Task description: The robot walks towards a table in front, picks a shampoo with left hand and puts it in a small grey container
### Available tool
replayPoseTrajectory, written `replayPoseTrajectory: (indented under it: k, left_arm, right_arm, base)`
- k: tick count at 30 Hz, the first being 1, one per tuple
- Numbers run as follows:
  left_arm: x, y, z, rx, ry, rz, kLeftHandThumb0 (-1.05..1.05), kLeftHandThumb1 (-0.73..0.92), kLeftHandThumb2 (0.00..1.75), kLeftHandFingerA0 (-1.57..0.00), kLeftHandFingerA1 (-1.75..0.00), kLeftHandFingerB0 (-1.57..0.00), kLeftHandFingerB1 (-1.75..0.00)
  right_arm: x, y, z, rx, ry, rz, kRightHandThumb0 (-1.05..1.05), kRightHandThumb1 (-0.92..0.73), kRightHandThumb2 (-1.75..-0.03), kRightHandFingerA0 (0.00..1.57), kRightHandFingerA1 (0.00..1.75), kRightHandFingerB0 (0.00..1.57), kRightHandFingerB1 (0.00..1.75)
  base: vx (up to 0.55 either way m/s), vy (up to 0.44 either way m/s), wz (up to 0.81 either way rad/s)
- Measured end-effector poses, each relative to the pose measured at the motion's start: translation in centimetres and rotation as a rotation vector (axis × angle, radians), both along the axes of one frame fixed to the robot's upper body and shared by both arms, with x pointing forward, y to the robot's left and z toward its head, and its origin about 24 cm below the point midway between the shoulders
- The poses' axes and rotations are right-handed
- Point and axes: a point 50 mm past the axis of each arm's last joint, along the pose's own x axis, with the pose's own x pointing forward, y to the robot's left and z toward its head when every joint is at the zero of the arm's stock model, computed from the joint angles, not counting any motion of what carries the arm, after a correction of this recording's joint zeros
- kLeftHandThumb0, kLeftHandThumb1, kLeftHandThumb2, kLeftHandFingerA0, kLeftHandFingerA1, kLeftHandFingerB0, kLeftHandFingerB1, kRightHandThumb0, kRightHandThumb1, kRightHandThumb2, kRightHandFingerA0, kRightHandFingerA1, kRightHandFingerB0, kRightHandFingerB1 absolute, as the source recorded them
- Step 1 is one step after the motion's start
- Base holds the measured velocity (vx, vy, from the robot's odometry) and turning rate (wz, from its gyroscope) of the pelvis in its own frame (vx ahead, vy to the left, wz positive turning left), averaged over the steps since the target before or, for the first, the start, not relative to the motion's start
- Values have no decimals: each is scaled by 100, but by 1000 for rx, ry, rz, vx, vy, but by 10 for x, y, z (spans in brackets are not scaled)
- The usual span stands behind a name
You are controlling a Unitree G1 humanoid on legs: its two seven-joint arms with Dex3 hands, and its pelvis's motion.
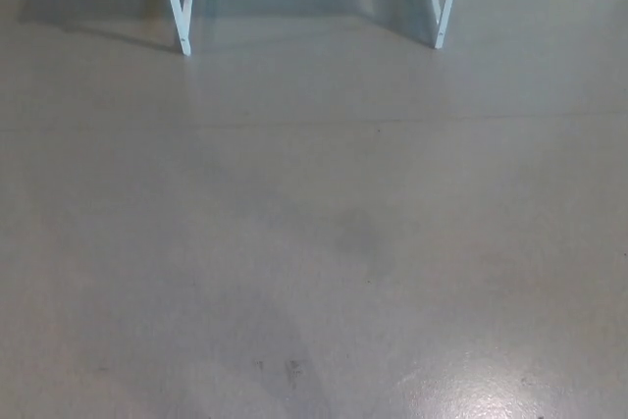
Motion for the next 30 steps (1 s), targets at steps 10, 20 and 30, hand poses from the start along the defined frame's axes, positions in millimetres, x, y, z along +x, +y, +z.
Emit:
replayPoseTrajectory:
  k: [10,20,30]
  left_arm:
    - [0,2,2,-9,-29,-9,-33,48,65,-55,-47,-40,-41]
    - [-1,3,2,-13,-35,-9,-35,47,66,-55,-48,-39,-41]
    - [0,6,5,3,-28,-25,-37,47,67,-48,-46,-39,-41]
  right_arm:
    - [-2,-6,2,-18,-18,-9,-25,-63,-59,65,42,48,37]
    - [-3,-2,0,-9,-19,-11,-26,-62,-58,67,42,49,37]
    - [-3,-1,0,-5,-29,-7,-25,-62,-58,67,43,49,37]
  base:
    - [-55,-30,6]
    - [151,229,-13]
    - [284,73,9]
